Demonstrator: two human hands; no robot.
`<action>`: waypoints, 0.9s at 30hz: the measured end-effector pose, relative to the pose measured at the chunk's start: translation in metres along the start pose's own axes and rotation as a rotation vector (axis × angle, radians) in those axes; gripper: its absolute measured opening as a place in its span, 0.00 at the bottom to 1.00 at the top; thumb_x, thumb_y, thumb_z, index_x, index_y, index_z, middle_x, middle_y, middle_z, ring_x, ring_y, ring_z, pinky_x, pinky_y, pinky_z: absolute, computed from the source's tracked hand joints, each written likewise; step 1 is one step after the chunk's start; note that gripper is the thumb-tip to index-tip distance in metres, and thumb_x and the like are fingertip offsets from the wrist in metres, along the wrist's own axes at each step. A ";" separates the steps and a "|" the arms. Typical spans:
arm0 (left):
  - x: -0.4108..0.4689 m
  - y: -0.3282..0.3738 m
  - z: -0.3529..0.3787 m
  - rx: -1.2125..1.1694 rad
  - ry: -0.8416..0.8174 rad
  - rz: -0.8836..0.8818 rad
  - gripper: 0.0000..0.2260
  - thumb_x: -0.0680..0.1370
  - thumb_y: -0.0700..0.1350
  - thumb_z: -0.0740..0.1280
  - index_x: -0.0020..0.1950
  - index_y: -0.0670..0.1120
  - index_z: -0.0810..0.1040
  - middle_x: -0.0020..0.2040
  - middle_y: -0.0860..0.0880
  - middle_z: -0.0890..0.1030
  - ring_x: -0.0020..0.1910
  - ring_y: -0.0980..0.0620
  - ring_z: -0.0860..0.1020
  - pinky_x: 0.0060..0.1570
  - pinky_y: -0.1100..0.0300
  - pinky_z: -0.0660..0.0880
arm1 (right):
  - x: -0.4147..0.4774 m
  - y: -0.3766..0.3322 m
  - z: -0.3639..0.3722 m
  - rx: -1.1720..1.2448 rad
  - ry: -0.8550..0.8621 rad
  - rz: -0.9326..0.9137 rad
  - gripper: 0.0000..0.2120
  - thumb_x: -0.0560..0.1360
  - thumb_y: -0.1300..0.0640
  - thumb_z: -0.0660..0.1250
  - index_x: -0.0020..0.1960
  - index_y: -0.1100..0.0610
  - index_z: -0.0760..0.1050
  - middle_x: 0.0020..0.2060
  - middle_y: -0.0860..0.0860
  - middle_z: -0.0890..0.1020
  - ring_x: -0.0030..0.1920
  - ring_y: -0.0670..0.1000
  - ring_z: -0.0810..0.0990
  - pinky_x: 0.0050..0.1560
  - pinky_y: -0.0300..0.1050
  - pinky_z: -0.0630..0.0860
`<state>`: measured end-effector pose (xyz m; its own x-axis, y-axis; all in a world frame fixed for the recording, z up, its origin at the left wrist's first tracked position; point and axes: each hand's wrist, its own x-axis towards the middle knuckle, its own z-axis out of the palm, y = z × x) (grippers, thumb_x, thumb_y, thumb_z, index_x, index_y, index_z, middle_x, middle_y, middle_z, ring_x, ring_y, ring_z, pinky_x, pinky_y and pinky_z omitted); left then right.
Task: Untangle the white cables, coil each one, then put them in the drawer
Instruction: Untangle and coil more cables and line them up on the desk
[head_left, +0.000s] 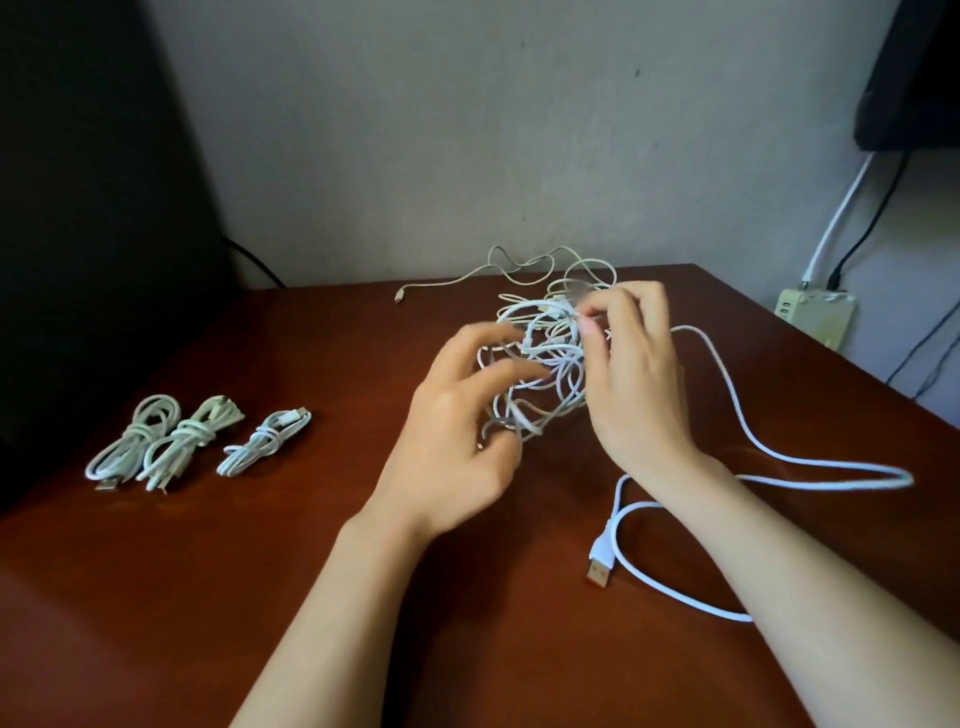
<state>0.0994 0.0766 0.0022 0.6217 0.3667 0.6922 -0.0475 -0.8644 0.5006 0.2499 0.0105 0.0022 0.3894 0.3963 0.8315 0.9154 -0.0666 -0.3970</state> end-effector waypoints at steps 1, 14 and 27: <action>0.001 0.004 -0.003 -0.013 0.027 0.014 0.24 0.64 0.41 0.61 0.59 0.43 0.80 0.66 0.47 0.71 0.69 0.54 0.67 0.69 0.58 0.64 | 0.000 -0.001 0.000 0.014 0.014 -0.001 0.06 0.79 0.59 0.60 0.50 0.60 0.74 0.52 0.56 0.73 0.43 0.51 0.74 0.36 0.45 0.70; -0.003 -0.004 0.019 0.291 -0.137 0.027 0.18 0.75 0.59 0.62 0.61 0.55 0.79 0.71 0.56 0.71 0.74 0.49 0.59 0.72 0.38 0.52 | 0.004 -0.011 -0.008 0.100 0.126 -0.196 0.02 0.79 0.56 0.60 0.51 0.54 0.70 0.39 0.52 0.82 0.41 0.51 0.76 0.46 0.42 0.69; -0.003 -0.021 0.007 0.465 -0.014 -0.498 0.12 0.79 0.39 0.57 0.55 0.50 0.77 0.55 0.54 0.78 0.69 0.53 0.65 0.72 0.43 0.38 | 0.010 -0.023 -0.031 0.186 0.390 -0.392 0.12 0.81 0.64 0.56 0.57 0.57 0.77 0.39 0.48 0.65 0.37 0.48 0.67 0.45 0.31 0.64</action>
<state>0.1038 0.0908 -0.0142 0.4926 0.7576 0.4282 0.5864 -0.6525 0.4799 0.2358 -0.0120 0.0317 0.0664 -0.0097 0.9977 0.9792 0.1927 -0.0633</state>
